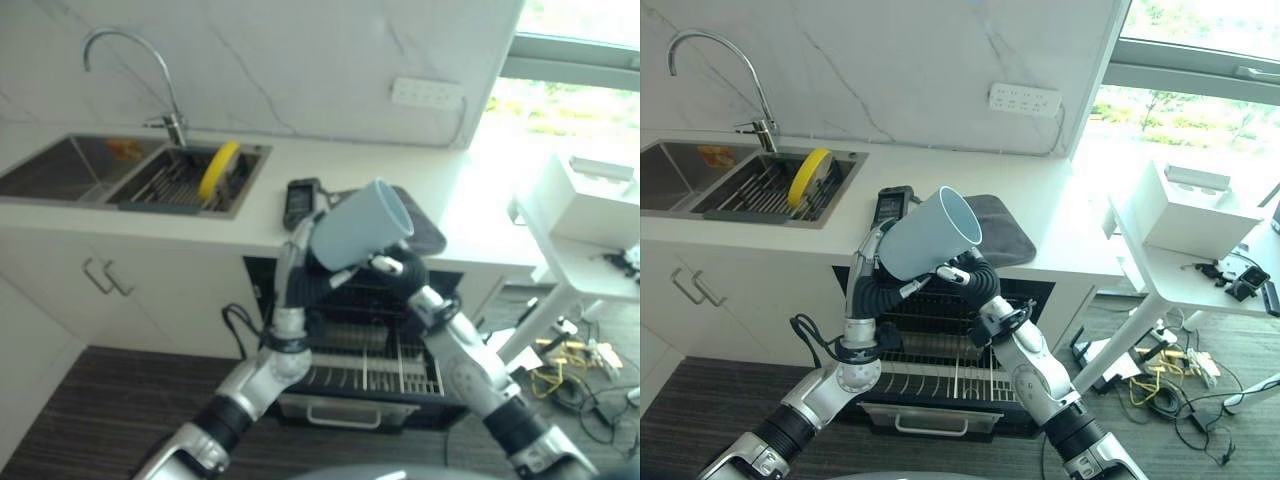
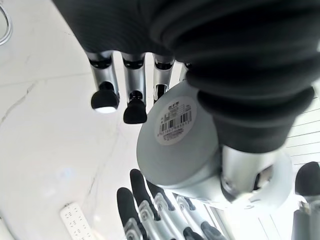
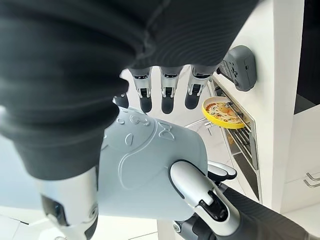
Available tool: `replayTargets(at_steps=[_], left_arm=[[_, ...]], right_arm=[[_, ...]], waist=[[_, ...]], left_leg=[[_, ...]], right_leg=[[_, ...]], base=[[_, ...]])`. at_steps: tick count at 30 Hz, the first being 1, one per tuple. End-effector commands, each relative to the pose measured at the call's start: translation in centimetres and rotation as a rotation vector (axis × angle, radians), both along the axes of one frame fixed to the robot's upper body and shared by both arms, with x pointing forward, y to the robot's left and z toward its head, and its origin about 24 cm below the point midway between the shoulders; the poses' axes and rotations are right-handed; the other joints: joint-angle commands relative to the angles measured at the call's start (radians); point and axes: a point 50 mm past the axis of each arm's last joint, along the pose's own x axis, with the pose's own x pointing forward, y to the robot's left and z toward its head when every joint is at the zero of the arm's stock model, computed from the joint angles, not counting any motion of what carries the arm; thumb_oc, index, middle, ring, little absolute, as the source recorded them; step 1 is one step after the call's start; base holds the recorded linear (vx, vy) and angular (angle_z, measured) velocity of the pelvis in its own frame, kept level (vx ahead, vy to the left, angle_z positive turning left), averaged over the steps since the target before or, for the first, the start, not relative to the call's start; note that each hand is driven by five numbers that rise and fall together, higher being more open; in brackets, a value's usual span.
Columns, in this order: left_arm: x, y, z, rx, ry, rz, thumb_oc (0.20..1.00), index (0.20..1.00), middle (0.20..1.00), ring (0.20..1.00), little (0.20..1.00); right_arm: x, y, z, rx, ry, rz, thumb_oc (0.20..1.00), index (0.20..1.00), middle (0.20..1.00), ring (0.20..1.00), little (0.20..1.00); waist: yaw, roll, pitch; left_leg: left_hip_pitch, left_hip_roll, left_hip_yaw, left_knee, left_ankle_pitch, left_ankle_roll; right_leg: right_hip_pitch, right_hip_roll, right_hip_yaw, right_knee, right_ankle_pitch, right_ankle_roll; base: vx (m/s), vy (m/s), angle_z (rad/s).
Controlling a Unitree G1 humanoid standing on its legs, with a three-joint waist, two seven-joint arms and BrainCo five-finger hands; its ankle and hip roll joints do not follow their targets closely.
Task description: Place the dishes in the dishwasher.
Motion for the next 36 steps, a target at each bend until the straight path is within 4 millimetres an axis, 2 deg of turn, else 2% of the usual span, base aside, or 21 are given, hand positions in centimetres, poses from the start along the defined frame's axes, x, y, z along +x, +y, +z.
replayTargets(at_steps=[1, 24, 36], left_arm=[[1.3, -1.6, 1.7, 0.011, -0.089, -0.08, 0.2, 0.2, 0.2, 0.2, 0.2], [1.1, -2.1, 1.7, 0.061, -0.121, -0.106, 0.2, 0.2, 0.2, 0.2, 0.2], [0.8, -2.9, 2.0, 0.159, -0.191, -0.15, 0.2, 0.2, 0.2, 0.2, 0.2]], right_arm=[[1.0, 0.2, 3.4, 0.136, -0.147, 0.005, 1.0, 1.0, 1.0, 1.0, 1.0], [1.0, 0.6, 3.2, 0.144, -0.147, -0.004, 1.0, 1.0, 1.0, 1.0, 1.0], [0.9, 1.2, 2.8, 0.142, -0.132, 0.016, 1.0, 1.0, 1.0, 1.0, 1.0]], waist=[[0.024, 0.0, 0.03], [0.028, -0.004, 0.026], [0.02, -0.002, 0.028]], left_leg=[[0.018, 0.035, -0.075, 0.002, -0.073, 0.007], [0.018, 0.034, -0.077, 0.002, -0.076, 0.008], [0.02, 0.032, -0.068, 0.002, -0.078, 0.011]], right_leg=[[0.042, -0.041, -0.023, 0.007, -0.035, 0.053], [0.042, -0.044, -0.025, 0.007, -0.033, 0.057], [0.037, -0.045, -0.02, 0.007, -0.028, 0.062]], base=[[0.0, 0.0, 0.0], [0.0, 0.0, 0.0], [0.0, 0.0, 0.0]])
